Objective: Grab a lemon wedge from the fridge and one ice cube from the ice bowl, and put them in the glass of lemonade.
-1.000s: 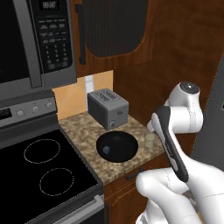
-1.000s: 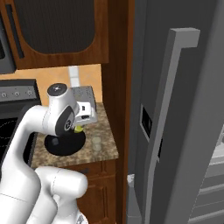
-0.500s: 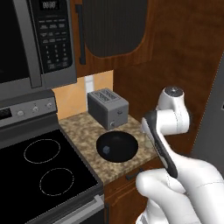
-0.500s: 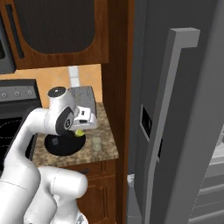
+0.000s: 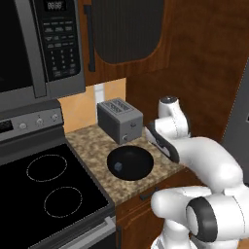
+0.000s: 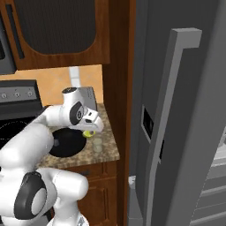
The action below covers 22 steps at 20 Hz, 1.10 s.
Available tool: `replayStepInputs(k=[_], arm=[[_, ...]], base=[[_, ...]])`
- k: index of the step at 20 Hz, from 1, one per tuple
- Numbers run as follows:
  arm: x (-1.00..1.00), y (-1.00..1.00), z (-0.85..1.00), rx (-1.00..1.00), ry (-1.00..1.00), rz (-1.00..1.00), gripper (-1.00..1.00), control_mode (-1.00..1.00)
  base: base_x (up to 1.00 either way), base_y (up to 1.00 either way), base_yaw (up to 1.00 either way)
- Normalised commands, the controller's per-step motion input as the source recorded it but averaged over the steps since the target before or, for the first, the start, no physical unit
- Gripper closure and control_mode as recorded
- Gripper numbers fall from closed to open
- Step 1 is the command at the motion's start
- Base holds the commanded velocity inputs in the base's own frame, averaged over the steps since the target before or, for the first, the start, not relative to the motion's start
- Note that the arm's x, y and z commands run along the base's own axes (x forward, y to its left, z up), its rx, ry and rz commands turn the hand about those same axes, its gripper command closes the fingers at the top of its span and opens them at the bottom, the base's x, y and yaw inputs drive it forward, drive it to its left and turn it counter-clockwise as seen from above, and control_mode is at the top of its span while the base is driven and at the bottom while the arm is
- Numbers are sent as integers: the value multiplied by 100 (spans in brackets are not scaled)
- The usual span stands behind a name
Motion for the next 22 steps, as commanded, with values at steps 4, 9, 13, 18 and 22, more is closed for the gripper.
replayStepInputs(k=[4, 9, 13, 18, 22], arm=[[69, -9, -5, 8, 18, -4, 100, -100], [15, -30, -45, 10, 1, 3, 100, -100], [0, -11, -55, 1, 0, 0, 100, -100], [2, 0, -23, 0, -7, 0, 100, -100], [-14, 0, -1, 1, -15, 0, 100, -100]], base=[[0, 0, 0], [0, 0, 0], [0, 0, 0], [0, 0, 0], [0, 0, 0]])
